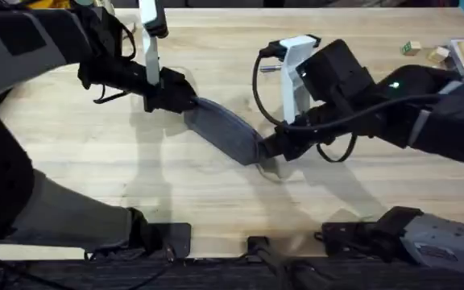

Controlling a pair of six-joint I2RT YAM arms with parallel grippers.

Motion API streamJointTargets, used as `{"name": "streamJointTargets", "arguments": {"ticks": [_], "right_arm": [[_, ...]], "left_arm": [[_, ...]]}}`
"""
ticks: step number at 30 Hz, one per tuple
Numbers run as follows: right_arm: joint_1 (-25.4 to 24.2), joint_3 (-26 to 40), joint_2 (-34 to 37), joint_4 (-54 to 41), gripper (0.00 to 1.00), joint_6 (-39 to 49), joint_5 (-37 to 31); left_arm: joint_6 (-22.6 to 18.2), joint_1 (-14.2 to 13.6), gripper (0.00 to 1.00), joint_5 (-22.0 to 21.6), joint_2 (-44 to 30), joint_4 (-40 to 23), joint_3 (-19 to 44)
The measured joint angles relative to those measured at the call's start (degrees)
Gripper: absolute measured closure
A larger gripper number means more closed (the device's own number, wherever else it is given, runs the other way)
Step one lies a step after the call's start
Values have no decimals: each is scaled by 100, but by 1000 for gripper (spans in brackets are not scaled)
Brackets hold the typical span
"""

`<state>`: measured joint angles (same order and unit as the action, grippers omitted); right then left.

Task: Unzip the bag, pick up the pens from the table one at a time and place them inside, then zip the bag closed.

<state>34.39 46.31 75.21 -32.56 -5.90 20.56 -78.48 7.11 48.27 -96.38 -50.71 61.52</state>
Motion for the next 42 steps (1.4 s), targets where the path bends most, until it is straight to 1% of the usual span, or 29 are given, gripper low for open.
{"name": "streamJointTargets", "arguments": {"ticks": [8, 11, 16, 25, 30, 31, 37, 38, 39, 42], "right_arm": [[-2, 196, -704, 111, 969, -5, -85], [-2, 275, -856, 233, 972, -3, -83], [-2, 288, -845, 293, 972, -4, -85], [-2, 288, -753, 966, 972, -3, -87], [-7, 292, -753, 988, 972, 1, -124], [-7, 294, -753, 986, 958, -15, -128], [-13, 366, -860, 808, 119, -12, -129], [-13, 379, -933, 772, 30, -9, -129], [-13, 393, -1014, 741, 11, -10, -129], [-13, 450, -1278, 702, 5, -10, -129]], "left_arm": [[1, 33, 959, -2, 0, 17, 0], [0, 33, 959, -2, 0, 15, 0], [0, 33, 959, -2, 0, 17, 0], [0, 33, 959, -2, 0, 17, 0], [0, 33, 959, -2, 0, 16, 0], [0, 33, 959, -2, 0, 17, 0], [0, 33, 959, -2, 0, 15, 0], [0, 33, 959, -2, 0, 17, 0], [0, 33, 959, -2, -1, 16, 0], [0, 33, 959, -2, 0, 17, 0]]}}
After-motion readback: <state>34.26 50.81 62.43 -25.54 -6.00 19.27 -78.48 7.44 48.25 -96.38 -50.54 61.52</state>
